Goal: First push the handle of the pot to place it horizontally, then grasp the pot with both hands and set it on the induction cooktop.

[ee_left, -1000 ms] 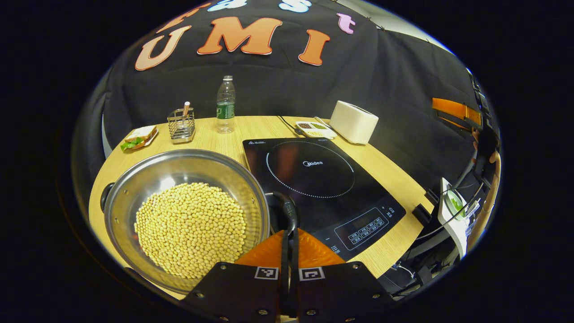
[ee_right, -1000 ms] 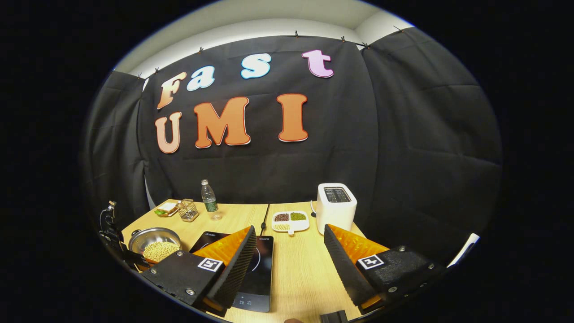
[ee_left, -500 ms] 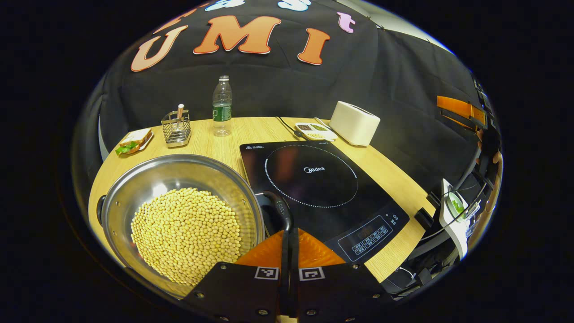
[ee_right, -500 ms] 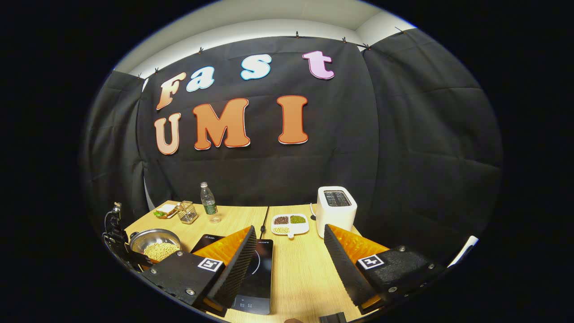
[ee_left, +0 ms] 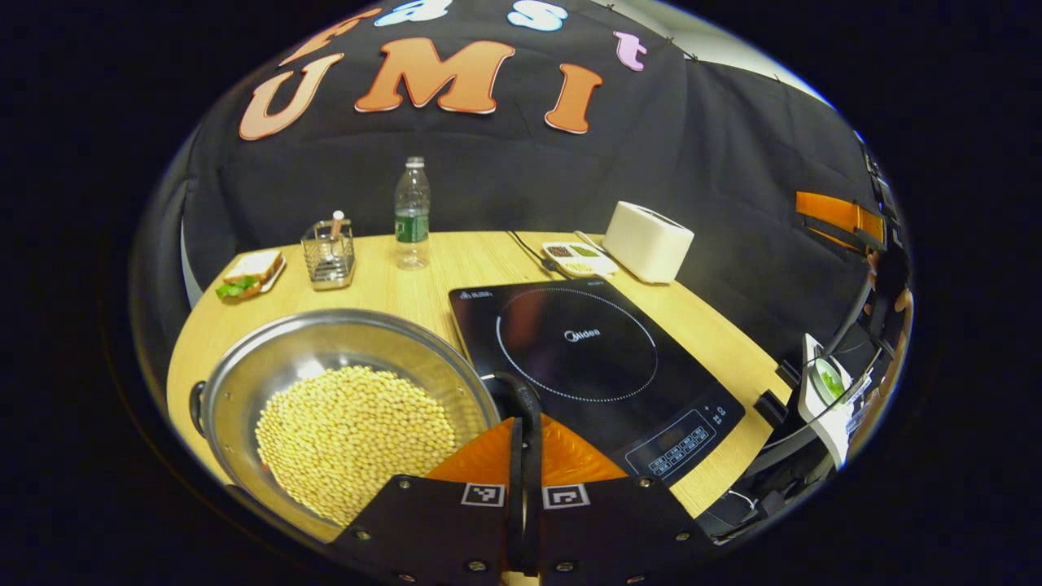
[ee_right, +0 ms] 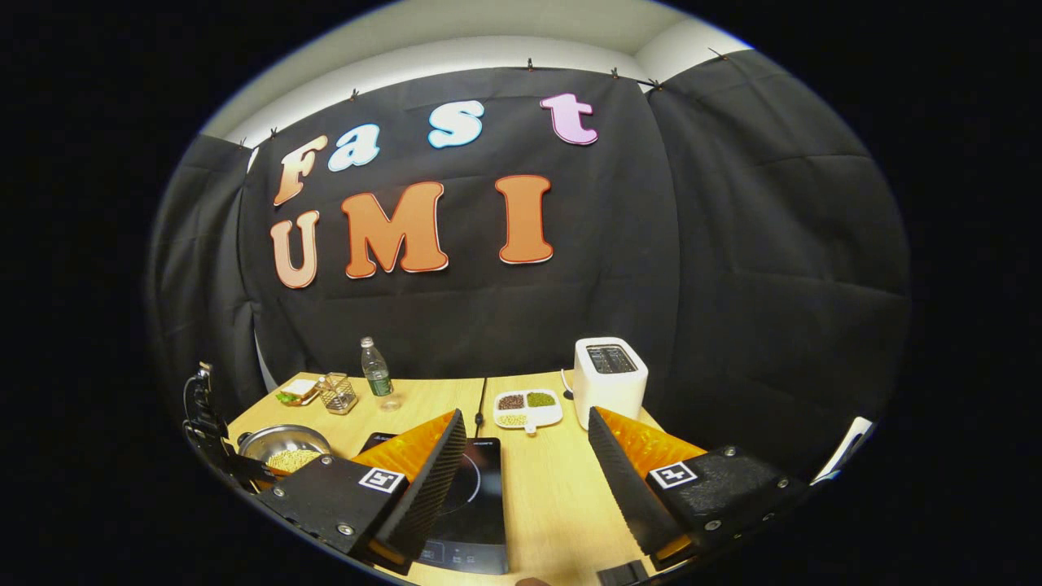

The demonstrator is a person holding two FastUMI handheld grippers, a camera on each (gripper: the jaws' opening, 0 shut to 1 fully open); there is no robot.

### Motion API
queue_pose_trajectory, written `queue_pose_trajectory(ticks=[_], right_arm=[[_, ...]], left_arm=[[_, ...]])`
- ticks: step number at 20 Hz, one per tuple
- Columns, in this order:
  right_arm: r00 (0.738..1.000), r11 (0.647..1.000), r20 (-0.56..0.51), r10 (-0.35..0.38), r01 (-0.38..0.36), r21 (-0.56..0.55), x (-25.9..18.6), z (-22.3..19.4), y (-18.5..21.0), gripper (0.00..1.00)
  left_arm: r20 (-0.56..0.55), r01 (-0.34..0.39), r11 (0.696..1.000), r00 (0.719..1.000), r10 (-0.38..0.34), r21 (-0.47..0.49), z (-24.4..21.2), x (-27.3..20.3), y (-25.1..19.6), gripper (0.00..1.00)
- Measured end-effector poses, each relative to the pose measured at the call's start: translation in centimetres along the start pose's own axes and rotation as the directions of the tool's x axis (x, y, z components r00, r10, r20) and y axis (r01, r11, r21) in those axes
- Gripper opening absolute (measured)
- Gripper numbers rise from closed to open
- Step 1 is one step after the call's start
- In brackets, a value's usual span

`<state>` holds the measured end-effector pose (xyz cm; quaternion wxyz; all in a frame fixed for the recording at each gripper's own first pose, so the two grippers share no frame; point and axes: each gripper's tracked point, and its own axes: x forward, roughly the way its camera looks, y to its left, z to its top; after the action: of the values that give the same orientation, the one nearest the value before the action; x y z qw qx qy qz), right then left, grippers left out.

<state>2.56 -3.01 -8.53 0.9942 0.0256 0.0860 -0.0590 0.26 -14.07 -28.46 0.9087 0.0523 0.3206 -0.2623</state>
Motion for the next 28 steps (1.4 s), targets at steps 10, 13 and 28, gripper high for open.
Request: queue_pose_trajectory(ticks=[10, 13, 28], right_arm=[[0.994, 0.986, 0.024, 0.105, -0.107, 0.129, -1.1, -4.3, 13.6, 0.95], [0.993, 0.985, 0.017, 0.121, -0.122, 0.120, -0.8, -6.0, 17.6, 0.95], [0.968, 0.998, -0.245, 0.058, -0.062, -0.008, 5.1, -20.1, 25.7, 0.96]], left_arm=[[0.319, -0.312, 0.950, 0.901, 0.293, 0.009, 6.0, -14.3, 15.9, 0.02], [0.322, -0.341, 0.940, 0.889, 0.326, -0.007, 4.7, -15.2, 19.1, 0.02], [0.214, -0.193, 0.968, 0.951, 0.225, -0.159, -0.8, -9.0, 27.1, 0.87]])
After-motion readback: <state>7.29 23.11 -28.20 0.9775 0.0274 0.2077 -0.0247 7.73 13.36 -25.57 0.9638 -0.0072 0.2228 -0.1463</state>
